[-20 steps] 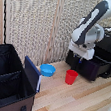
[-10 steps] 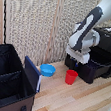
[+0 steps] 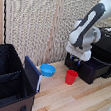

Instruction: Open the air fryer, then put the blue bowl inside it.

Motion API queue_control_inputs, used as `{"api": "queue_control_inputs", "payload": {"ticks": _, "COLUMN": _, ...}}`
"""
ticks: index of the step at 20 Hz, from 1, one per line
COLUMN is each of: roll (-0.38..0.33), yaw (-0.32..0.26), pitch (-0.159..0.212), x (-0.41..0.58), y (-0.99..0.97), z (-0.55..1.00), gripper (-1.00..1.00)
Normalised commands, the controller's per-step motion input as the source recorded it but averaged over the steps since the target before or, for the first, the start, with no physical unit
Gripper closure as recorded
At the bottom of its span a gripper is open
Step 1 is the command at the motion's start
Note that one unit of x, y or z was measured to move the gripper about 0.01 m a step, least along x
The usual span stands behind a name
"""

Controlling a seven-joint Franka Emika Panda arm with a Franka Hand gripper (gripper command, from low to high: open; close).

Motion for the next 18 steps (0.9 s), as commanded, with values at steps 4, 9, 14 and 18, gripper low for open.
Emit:
{"api": "queue_control_inputs", "payload": {"ticks": 4, "roll": 0.022, "yaw": 0.069, "pitch": 0.135, "x": 0.222, "y": 0.28, "z": 0.60, "gripper": -1.00}}
{"api": "queue_control_inputs", "payload": {"ticks": 9, "roll": 0.153, "yaw": 0.165, "pitch": 0.111, "x": 0.202, "y": 0.28, "z": 0.21, "gripper": -1.00}}
{"api": "queue_control_inputs", "payload": {"ticks": 14, "roll": 0.229, "yaw": 0.261, "pitch": 0.048, "x": 0.213, "y": 0.08, "z": 0.00, "gripper": -1.00}}
{"api": "queue_control_inputs", "payload": {"ticks": 18, "roll": 0.258, "yaw": 0.253, "pitch": 0.005, "x": 0.190, "y": 0.06, "z": -0.06, "gripper": -1.00}}
